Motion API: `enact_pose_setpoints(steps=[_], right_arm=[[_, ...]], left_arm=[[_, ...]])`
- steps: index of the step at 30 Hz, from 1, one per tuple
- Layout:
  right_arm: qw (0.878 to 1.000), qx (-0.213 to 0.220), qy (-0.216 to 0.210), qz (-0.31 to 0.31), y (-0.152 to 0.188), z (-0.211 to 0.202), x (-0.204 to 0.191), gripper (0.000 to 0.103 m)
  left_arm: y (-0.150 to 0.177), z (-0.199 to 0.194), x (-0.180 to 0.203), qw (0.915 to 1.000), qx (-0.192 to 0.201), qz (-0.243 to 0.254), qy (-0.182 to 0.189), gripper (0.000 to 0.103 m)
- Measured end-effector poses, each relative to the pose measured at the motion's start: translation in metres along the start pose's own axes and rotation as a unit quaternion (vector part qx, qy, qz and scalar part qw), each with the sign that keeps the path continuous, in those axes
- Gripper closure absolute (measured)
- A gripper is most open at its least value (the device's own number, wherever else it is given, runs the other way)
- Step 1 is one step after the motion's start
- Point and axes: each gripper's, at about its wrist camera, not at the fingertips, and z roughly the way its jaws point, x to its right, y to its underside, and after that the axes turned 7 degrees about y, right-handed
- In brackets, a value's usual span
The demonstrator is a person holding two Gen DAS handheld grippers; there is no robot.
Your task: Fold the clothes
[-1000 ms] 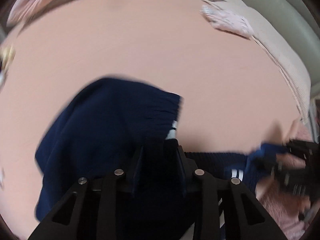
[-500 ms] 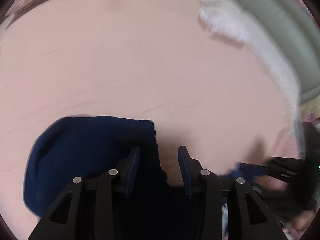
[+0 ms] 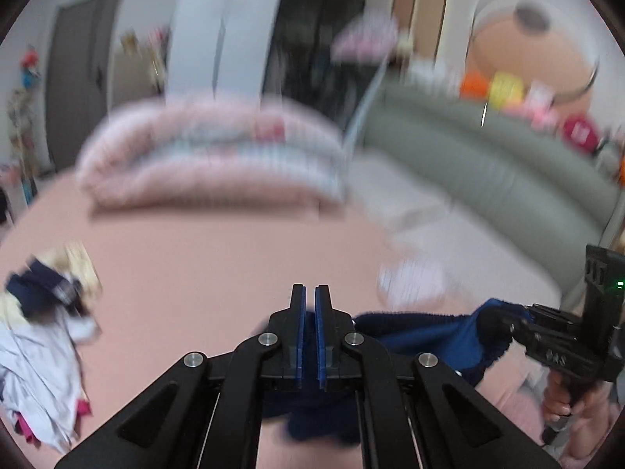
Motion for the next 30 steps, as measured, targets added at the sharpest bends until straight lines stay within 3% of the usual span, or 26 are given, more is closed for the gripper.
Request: enact_pose_setpoints(steps=[2,4,7,11,14,19,21,24,26,30], right_arm=[[0.998,0.06,0.003,0.006,-0.016,-0.031,0.0,0.085],[0.999,0.046,0.009,0.011,-0.009,-0.036,0.016,0.085],[0.998,-0.048,0.038,-0.003,0.044,-0.017,0.039,0.085],[0.975,-0.202,0.089,0.013,0.113,0.02,0.085,0.085],[0.966,-0.235,0.095,0.051,0.131,0.02,0.106,0.082],[0.968,-0.213,0.122,0.053,0.141,0.007,0.129,0.078],[0.967,-0.218,0.126,0.049,0.146,0.005,0.133,0.074],[0.961,-0.237,0.126,0.061,0.16,0.004,0.142,0.072],[0.957,-0.246,0.135,0.079,0.168,0.003,0.151,0.071],[0.951,-0.258,0.122,0.116,0.177,0.002,0.17,0.054]], left_arm=[[0.013,-0.011,0.019,0.9998,0.015,-0.008,-0.001,0.1],[0.035,-0.004,0.026,0.9998,0.006,-0.021,0.001,0.1],[0.085,0.041,0.019,0.9947,-0.081,-0.061,0.015,0.099],[0.154,0.13,0.025,0.9708,-0.207,-0.107,0.057,0.099],[0.185,0.174,0.045,0.9626,-0.238,-0.105,0.077,0.097],[0.201,0.233,0.095,0.9609,-0.27,0.017,0.057,0.092],[0.201,0.256,0.111,0.9556,-0.284,0.068,0.039,0.081],[0.201,0.283,0.122,0.9444,-0.311,0.105,0.017,0.067],[0.199,0.287,0.127,0.9418,-0.309,0.133,0.003,0.065],[0.2,0.291,0.131,0.936,-0.303,0.177,-0.031,0.064]])
